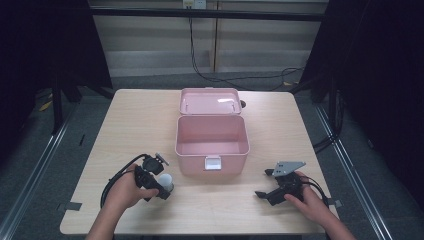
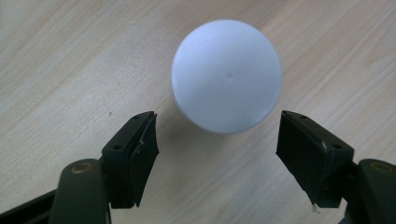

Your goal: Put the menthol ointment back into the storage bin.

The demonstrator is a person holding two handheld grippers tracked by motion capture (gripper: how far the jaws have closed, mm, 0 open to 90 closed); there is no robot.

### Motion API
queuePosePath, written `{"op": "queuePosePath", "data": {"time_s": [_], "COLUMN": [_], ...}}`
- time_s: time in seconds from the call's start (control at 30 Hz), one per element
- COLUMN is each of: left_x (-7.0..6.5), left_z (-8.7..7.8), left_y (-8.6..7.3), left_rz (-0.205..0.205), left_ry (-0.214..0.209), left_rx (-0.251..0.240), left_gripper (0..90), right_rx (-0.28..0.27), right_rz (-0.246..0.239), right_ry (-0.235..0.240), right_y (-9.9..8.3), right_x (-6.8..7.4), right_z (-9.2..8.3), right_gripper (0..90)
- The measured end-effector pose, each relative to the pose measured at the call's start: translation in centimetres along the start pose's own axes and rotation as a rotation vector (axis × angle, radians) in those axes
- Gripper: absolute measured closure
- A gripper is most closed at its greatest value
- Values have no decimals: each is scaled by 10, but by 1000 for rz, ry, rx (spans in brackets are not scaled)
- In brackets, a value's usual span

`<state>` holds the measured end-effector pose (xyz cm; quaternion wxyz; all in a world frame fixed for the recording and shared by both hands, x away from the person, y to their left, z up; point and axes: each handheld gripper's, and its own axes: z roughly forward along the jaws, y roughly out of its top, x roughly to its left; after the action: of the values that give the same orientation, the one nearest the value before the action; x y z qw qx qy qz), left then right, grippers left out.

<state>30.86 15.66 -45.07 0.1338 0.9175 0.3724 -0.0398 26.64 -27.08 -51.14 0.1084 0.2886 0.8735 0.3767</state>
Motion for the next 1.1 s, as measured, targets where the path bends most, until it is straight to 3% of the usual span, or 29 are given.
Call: {"op": "queuePosePath", "data": {"time_s": [0.13,0.37,0.73,0.93,1.1], "left_x": [1,5,3,1,1], "left_z": [-2,-8,-7,-6,-8], "left_y": [6,16,28,33,36], "left_rz": [-16,-38,-37,-35,-59], "left_ry": [-11,-3,8,5,37], "left_rx": [22,17,40,52,99], "left_gripper": [326,345,379,471,498], "right_rx": [0,0,0,0,0], "right_rz": [0,0,0,0,0], "right_ry": [0,0,0,0,0], "right_y": [0,0,0,0,0], "right_x": [0,0,0,0,0], "right_z": [0,0,0,0,0], "right_gripper": [96,95,96,96,96]}}
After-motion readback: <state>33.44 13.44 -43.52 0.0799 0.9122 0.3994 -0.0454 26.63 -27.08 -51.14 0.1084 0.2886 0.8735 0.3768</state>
